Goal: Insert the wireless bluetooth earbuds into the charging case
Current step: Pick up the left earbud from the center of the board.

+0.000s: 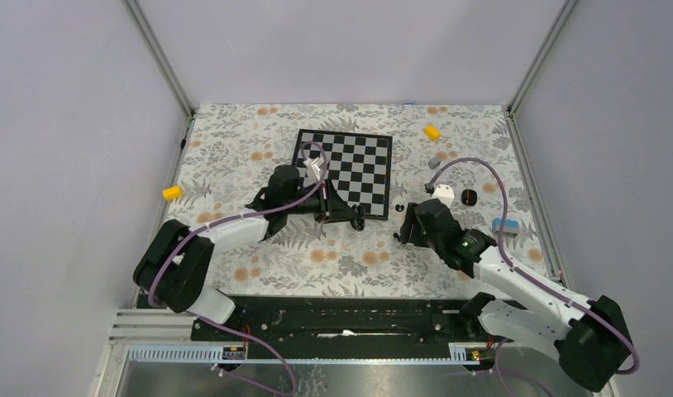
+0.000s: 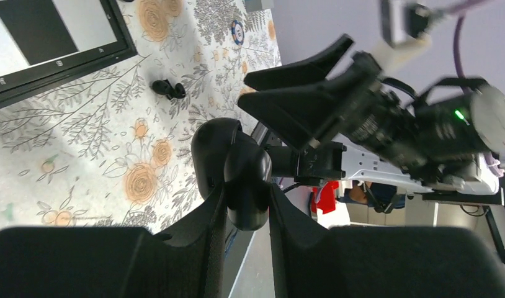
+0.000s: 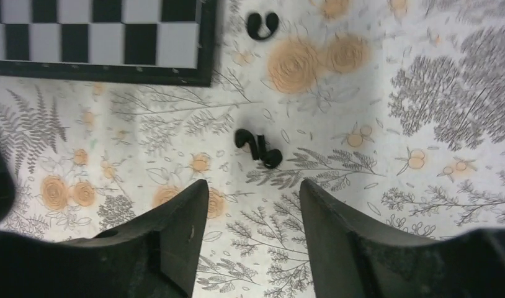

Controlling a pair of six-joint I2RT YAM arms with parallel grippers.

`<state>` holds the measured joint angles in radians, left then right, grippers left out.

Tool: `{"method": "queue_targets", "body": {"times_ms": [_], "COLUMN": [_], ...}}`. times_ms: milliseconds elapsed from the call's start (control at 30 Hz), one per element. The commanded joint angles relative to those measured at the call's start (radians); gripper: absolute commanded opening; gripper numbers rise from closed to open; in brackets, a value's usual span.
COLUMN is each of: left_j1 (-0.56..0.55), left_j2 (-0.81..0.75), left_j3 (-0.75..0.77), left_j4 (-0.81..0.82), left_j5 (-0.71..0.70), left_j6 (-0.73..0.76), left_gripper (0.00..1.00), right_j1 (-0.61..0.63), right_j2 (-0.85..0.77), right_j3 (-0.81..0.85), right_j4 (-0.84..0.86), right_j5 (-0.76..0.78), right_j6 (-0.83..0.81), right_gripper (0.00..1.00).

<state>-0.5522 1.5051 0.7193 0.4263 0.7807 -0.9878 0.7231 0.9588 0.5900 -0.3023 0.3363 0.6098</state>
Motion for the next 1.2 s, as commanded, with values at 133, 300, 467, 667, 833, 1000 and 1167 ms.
{"method": "queue_targets", "body": {"times_ms": [133, 300, 467, 667, 833, 1000, 1167], "left_j1": [0.062, 0.064, 0.065, 0.064, 0.064, 0.065, 0.065], "left_j2": [-0.104, -0.103, -0.105, -0.096, -0.086, -0.088, -0.083], "left_j3": [-0.024, -0.033, -0.036, -0.037, -0.029, -0.03, -0.027], "left_j4": [-0.128, -0.105, -0.085, -0.077, -0.073, -0.075, -0.08], "left_j5": [-0.005, -0.006, -0.012, -0.007, -0.004, -0.009, -0.007], "left_j6": [0.092, 0.079, 0.067, 0.065, 0.064, 0.061, 0.065], "left_gripper": [0.03, 0.03, 0.03, 0.04, 0.04, 0.04, 0.04], "right_j1": [-0.216, -0.238, -0.282, -0.318, -0.321, -0.32, -0.321], "right_j2": [0.144, 0.293, 0.411, 0.543, 0.622, 0.649, 0.698], "right_j3": [-0.006, 0.076, 0.14, 0.199, 0.245, 0.254, 0.281], "right_j4": [0.125, 0.179, 0.214, 0.271, 0.291, 0.328, 0.331], "right_j5": [-0.252, -0.254, -0.196, -0.19, -0.19, -0.159, -0.152], "right_j6": [-0.059, -0.079, -0.078, -0.058, -0.049, -0.055, -0.077], "right_gripper": [0.54, 0.4, 0.38, 0.35, 0.33, 0.31, 0.31]}}
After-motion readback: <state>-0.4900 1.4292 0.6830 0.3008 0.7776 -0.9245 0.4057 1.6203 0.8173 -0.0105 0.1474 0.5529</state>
